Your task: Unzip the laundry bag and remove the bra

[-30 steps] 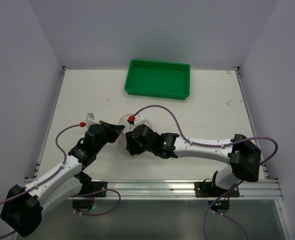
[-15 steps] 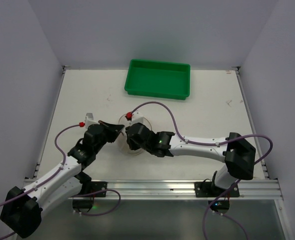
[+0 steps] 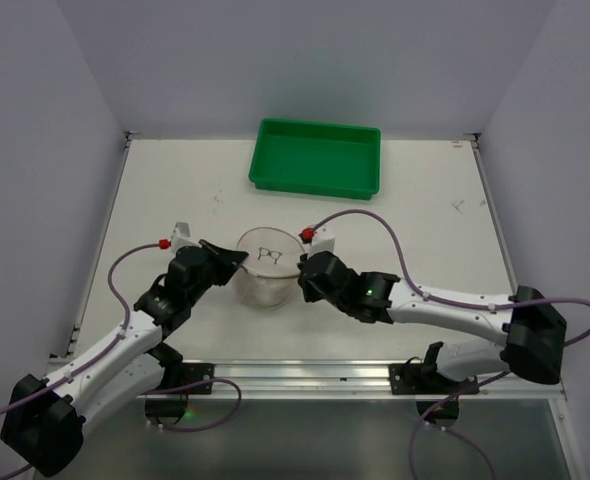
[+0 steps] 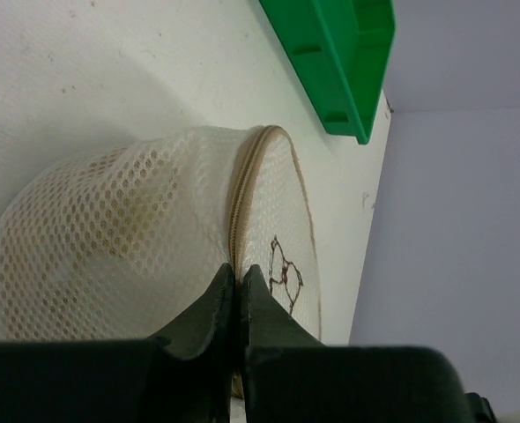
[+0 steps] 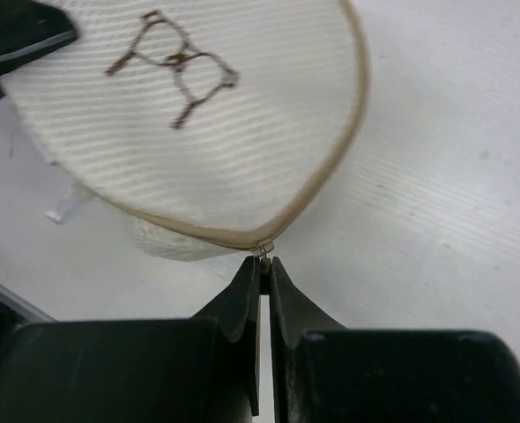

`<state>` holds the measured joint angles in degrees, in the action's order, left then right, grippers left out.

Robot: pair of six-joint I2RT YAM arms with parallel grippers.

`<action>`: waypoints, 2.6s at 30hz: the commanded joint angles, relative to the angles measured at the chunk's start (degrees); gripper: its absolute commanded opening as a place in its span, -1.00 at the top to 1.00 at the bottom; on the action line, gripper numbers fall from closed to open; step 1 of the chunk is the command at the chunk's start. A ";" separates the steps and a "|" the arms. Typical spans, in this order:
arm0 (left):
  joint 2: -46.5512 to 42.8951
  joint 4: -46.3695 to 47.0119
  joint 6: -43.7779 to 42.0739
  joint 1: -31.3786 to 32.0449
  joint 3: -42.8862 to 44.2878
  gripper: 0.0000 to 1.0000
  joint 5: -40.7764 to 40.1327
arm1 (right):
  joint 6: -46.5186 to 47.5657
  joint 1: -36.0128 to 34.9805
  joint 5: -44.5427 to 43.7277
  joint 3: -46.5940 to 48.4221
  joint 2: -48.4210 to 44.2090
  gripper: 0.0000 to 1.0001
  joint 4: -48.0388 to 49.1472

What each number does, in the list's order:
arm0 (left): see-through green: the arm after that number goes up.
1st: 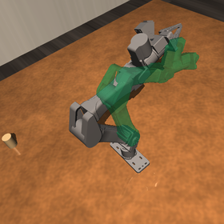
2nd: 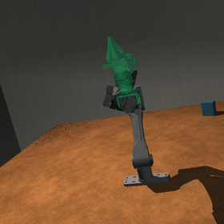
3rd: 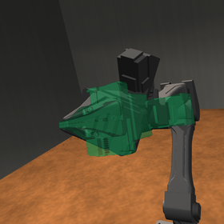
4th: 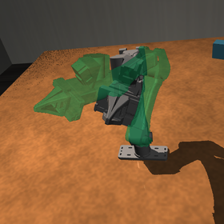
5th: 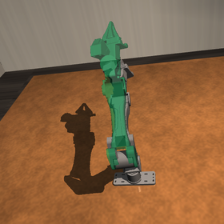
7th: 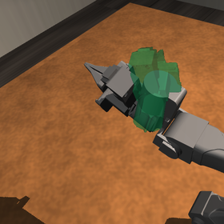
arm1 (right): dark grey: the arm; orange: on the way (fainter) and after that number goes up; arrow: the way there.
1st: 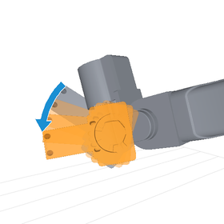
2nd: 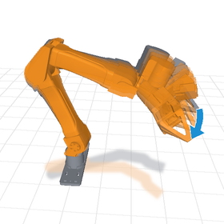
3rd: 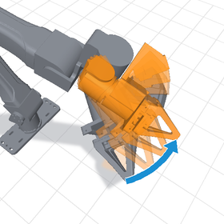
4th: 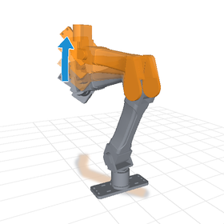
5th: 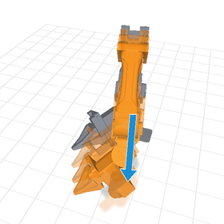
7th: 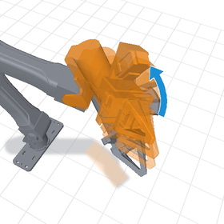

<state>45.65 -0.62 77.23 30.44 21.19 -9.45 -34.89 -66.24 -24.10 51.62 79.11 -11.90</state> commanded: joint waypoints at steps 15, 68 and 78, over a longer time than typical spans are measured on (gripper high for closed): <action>30.87 1.59 -39.44 -12.77 28.51 0.63 33.01 | 9.67 9.48 18.56 -5.57 -10.39 1.00 5.92; 39.78 -6.50 -42.25 -10.40 44.37 -0.63 29.75 | 3.18 8.23 29.88 5.94 3.23 1.00 10.92; 19.93 -21.00 -37.95 -10.84 33.23 -1.00 6.21 | -0.09 7.97 26.03 15.62 12.56 1.00 13.04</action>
<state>71.53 -15.90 37.78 20.23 58.33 6.46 -34.11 -58.41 3.60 64.34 90.89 -1.80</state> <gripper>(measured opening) 0.997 0.026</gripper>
